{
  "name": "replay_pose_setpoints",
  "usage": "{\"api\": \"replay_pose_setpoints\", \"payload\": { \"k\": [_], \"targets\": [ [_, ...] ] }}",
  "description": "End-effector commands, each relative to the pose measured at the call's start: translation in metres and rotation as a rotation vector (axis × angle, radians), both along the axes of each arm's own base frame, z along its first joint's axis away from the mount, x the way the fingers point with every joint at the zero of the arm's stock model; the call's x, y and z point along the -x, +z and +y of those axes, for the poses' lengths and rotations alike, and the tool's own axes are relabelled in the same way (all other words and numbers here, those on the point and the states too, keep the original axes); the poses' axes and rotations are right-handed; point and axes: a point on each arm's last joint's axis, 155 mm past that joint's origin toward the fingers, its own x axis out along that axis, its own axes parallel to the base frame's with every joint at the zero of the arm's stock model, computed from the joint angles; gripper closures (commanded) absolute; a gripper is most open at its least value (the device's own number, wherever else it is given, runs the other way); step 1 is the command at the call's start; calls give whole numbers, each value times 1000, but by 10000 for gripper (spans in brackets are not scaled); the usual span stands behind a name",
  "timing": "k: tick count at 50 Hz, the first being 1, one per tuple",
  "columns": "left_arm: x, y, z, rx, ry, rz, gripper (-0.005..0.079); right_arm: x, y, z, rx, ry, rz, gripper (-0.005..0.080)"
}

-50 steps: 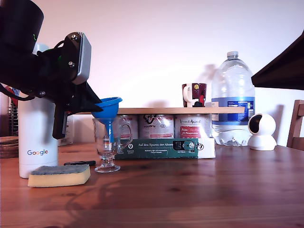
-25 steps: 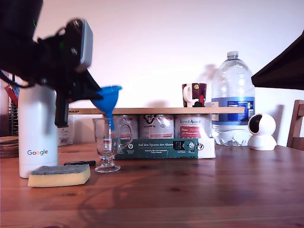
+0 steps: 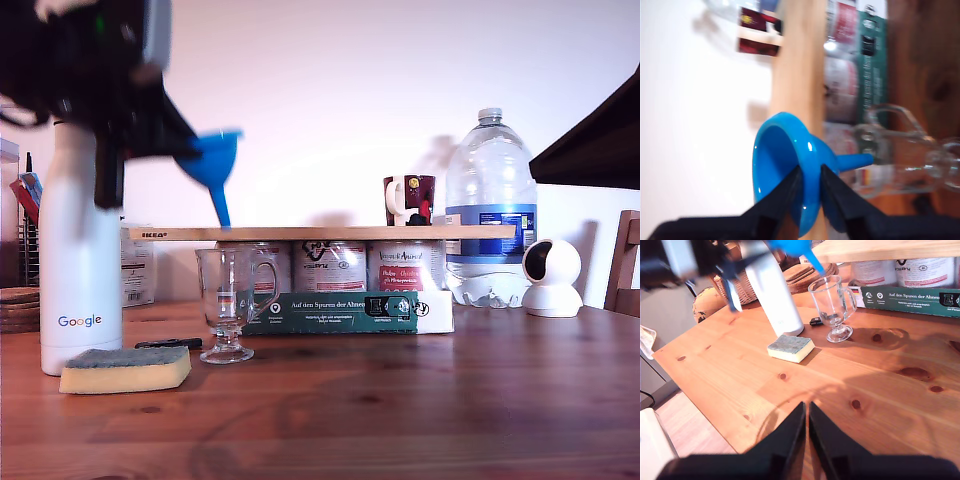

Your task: Remove the blue funnel from the glass cup and place it on the shelf behind

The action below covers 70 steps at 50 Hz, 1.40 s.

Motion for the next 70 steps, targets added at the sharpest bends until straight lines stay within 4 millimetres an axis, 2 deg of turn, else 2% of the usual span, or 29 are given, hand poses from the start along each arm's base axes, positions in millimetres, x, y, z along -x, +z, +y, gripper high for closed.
{"api": "replay_pose_setpoints", "payload": {
  "k": [1,12,24,32,43,52,70],
  "targets": [
    [2,8,-2,9,-8,-17,763,0,9,3,-7,9,-22,762],
    [11,14,-18,171,-55,68,763,0,9,3,-7,10,-21,762],
    [31,42,-54,518,-129,200,763,0,8,3,-6,11,-20,762],
    [29,55,-63,764,-85,268,763,0,8,3,-6,11,-20,762],
    [9,63,-75,991,4,286,763,0,7,3,-3,11,-13,762],
    [-21,61,-75,1199,138,302,763,1,5,2,0,10,-7,762],
    [-74,41,-94,1300,276,333,763,1,5,3,0,11,-8,762]
  ]
}}
